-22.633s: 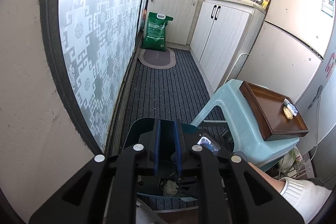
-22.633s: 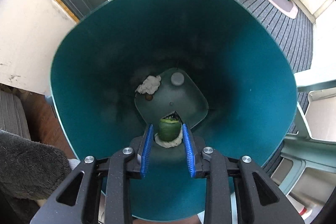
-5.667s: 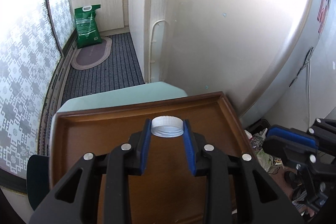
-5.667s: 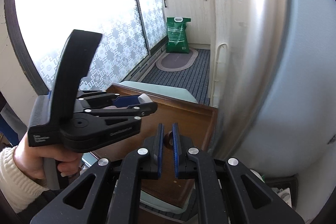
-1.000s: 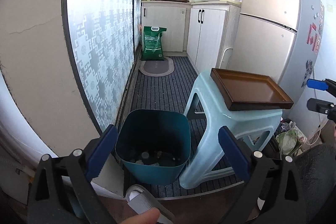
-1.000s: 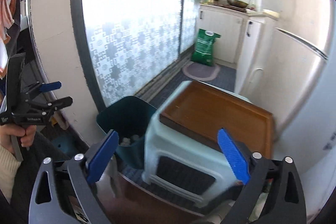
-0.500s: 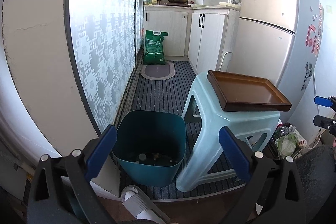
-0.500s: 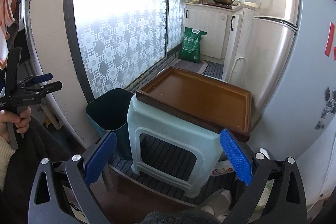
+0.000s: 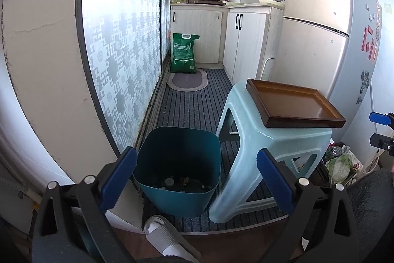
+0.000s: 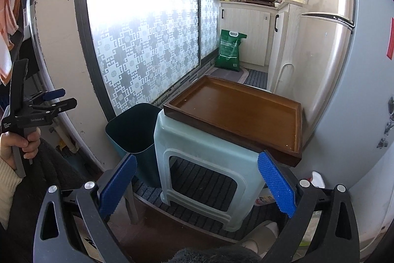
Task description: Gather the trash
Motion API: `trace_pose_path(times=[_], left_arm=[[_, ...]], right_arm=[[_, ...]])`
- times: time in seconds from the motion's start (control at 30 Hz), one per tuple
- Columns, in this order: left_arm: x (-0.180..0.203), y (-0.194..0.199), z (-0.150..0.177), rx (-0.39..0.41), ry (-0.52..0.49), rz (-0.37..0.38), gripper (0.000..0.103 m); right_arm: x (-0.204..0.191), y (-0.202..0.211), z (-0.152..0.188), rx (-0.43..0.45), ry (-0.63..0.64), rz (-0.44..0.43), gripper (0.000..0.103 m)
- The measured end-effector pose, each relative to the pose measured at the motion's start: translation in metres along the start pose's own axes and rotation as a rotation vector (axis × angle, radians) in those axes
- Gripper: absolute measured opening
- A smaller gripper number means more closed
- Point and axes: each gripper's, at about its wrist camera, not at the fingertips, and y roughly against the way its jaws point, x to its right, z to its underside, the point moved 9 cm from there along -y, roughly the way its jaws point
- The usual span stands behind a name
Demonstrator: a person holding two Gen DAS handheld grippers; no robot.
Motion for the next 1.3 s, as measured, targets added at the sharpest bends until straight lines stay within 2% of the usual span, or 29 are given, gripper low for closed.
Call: trace_pose_path(times=[1.3], left_arm=[[-0.0009, 0.0013, -0.0007, 0.005, 0.0, -0.008, 0.1]], right_arm=[[-0.0009, -0.0007, 0.0002, 0.007, -0.008, -0.003, 0.1]])
